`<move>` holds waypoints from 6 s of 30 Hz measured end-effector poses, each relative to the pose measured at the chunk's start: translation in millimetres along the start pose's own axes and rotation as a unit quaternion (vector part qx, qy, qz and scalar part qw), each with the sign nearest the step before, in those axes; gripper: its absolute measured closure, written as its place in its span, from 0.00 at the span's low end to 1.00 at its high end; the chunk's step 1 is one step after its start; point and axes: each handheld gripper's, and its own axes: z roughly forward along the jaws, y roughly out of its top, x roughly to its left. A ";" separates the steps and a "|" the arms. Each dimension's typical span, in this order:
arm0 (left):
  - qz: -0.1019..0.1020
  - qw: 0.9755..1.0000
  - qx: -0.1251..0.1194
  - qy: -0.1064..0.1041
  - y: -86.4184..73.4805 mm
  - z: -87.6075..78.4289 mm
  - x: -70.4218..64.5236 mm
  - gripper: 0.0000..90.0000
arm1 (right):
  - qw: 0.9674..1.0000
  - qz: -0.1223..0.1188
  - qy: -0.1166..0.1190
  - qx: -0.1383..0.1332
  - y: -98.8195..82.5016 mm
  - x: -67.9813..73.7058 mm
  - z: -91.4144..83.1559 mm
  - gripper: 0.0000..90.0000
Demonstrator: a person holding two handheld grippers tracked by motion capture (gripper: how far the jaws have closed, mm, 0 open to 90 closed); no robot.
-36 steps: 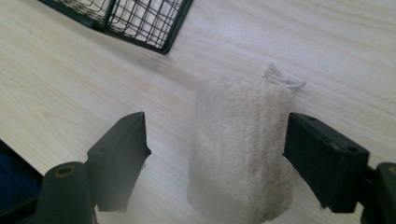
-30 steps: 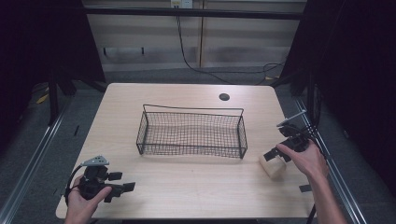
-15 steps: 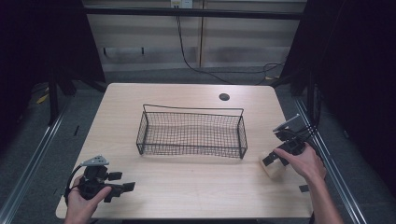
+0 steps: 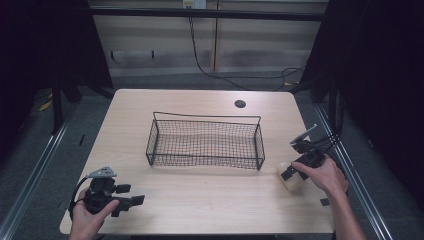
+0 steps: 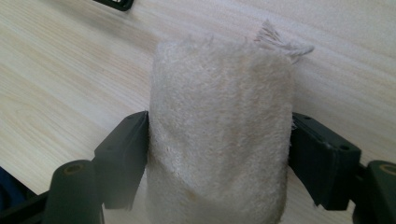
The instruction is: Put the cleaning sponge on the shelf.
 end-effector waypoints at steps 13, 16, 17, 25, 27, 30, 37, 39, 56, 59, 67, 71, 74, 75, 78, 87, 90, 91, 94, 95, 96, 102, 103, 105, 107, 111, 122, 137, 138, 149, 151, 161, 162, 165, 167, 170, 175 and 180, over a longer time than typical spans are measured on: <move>0.001 1.000 0.002 -0.001 0.2 0.2 -0.2 0.24 | 1.000 0.003 -0.009 0.010 -1.0 2.4 -3.7 0.29; 0.001 1.000 0.002 -0.002 0.2 0.3 -0.3 0.24 | 1.000 0.001 -0.008 0.008 -1.4 3.2 -6.6 0.29; 0.003 1.000 0.002 -0.001 0.2 0.3 -0.3 0.24 | 1.000 0.001 -0.007 0.007 -1.5 3.8 -7.2 0.29; 0.003 1.000 0.002 -0.002 0.3 0.5 -0.2 0.24 | 1.000 -0.005 0.000 0.000 0.3 9.6 -10.6 0.29; 0.003 1.000 0.003 -0.004 0.3 0.6 -0.3 0.24 | 1.000 -0.008 0.000 0.001 0.6 10.6 -11.0 0.29; 0.004 1.000 0.003 -0.001 0.2 1.2 -0.5 0.23 | 1.000 -0.014 -0.001 -0.004 0.7 13.1 -12.4 0.29; -0.002 1.000 -0.002 0.000 0.1 0.3 0.2 0.20 | 1.000 -0.026 -0.005 -0.015 2.2 21.9 -24.2 0.29; -0.003 1.000 -0.003 0.002 0.1 0.1 0.2 0.19 | 0.999 -0.028 -0.002 -0.016 2.1 23.0 -26.6 0.29; 0.001 1.000 0.000 -0.002 0.2 0.6 0.5 0.19 | 0.999 -0.045 0.022 -0.019 2.3 33.4 -41.7 0.29; 0.000 1.000 -0.002 -0.003 0.1 0.5 0.2 0.19 | 0.999 -0.040 0.031 -0.019 2.1 33.7 -42.5 0.29; 0.003 1.000 0.007 0.002 0.3 2.1 -0.7 0.21 | 0.998 -0.043 0.038 -0.019 1.6 34.8 -47.5 0.29; 0.005 1.000 0.007 0.001 0.3 2.1 -0.9 0.21 | 0.998 -0.049 0.034 -0.022 3.7 39.0 -58.2 0.29; 0.004 1.000 0.006 0.001 0.3 1.6 -0.8 0.21 | 0.998 -0.054 0.034 -0.029 6.5 43.6 -67.5 0.29; 0.003 1.000 0.005 0.001 0.1 1.7 -1.2 0.21 | 0.997 -0.055 0.035 -0.029 7.7 45.2 -70.2 0.29; 0.003 1.000 0.006 0.002 0.2 1.8 -1.2 0.21 | 0.997 -0.059 0.035 -0.033 10.8 49.9 -73.5 0.29; 0.005 1.000 0.005 0.001 0.3 1.6 -1.3 0.22 | 0.995 -0.080 0.041 -0.046 21.1 68.4 -87.4 0.29; 0.005 1.000 0.005 0.002 0.2 1.7 -1.5 0.22 | 0.994 -0.086 0.042 -0.044 26.0 74.5 -86.9 0.29; 0.006 1.000 0.005 0.001 0.2 1.6 -1.4 0.22 | 0.995 -0.086 0.042 -0.041 27.8 76.5 -86.2 0.29; 0.004 1.000 0.005 0.002 0.2 1.7 -1.4 0.22 | 0.994 -0.093 0.045 -0.040 33.2 81.7 -84.3 0.29; 0.004 1.000 0.006 0.003 0.2 1.7 -1.5 0.22 | 0.994 -0.093 0.046 -0.040 35.0 83.6 -83.9 0.29; 0.004 1.000 0.005 0.002 0.2 1.7 -1.5 0.22 | 0.994 -0.095 0.046 -0.038 37.0 85.2 -84.0 0.29; 0.007 1.000 0.006 0.001 0.2 1.3 -1.1 0.22 | 0.993 -0.102 0.046 -0.036 48.4 94.7 -85.5 0.29; 0.007 1.000 0.006 0.001 0.2 1.3 -1.1 0.22 | 0.993 -0.103 0.047 -0.036 50.3 96.4 -85.3 0.29; 0.005 1.000 0.005 0.001 0.2 1.5 -1.3 0.22 | 0.993 -0.104 0.047 -0.033 54.1 99.4 -85.5 0.29; 0.005 1.000 0.005 0.000 0.2 1.5 -1.3 0.22 | 0.993 -0.103 0.049 -0.034 58.2 101.4 -85.2 0.29; 0.005 1.000 0.006 0.001 0.2 1.1 -0.9 0.22 | 0.993 -0.102 0.052 -0.026 65.9 105.5 -81.6 0.29; 0.006 1.000 0.007 0.000 0.1 1.2 -1.1 0.22 | 0.993 -0.106 0.050 -0.016 84.0 120.5 -73.1 0.29; 0.008 1.000 0.009 -0.002 0.2 1.2 -1.2 0.22 | 0.996 -0.070 0.047 -0.016 106.6 124.2 -60.9 0.29; 0.008 1.000 0.009 -0.003 0.2 1.2 -1.2 0.22 | 0.997 -0.069 0.043 -0.015 107.7 124.1 -60.4 0.29; 0.006 1.000 0.009 -0.002 0.2 1.2 -1.1 0.22 | 0.999 -0.031 0.035 -0.021 119.4 125.4 -51.0 0.29; 0.005 1.000 0.008 -0.002 0.1 1.2 -1.2 0.22 | 0.999 -0.023 0.037 -0.020 121.3 125.2 -49.6 0.29; 0.008 1.000 0.010 -0.004 0.1 1.4 -1.1 0.22 | 0.999 0.010 0.030 -0.035 127.6 122.5 -39.0 0.29; 0.009 1.000 0.010 -0.004 0.1 1.4 -1.1 0.22 | 0.999 0.014 0.028 -0.038 128.0 122.1 -37.5 0.29; 0.008 1.000 0.010 -0.003 0.1 1.4 -1.0 0.22 | 0.999 0.020 0.031 -0.036 129.4 120.7 -32.7 0.29; 0.008 1.000 0.010 -0.003 0.2 1.4 -0.9 0.22 | 0.999 0.024 0.027 -0.034 129.9 119.7 -29.2 0.29; 0.007 1.000 0.010 -0.003 0.1 1.1 -1.0 0.22 | 0.998 0.037 0.018 -0.041 130.1 117.4 -26.6 0.29; 0.008 1.000 0.010 -0.002 0.1 1.1 -1.1 0.22 | 0.997 0.055 0.005 -0.047 130.2 116.3 -20.2 0.29; 0.006 1.000 0.007 -0.001 0.0 1.1 -1.3 0.22 | 0.996 0.070 -0.002 -0.051 129.3 114.5 -12.4 0.29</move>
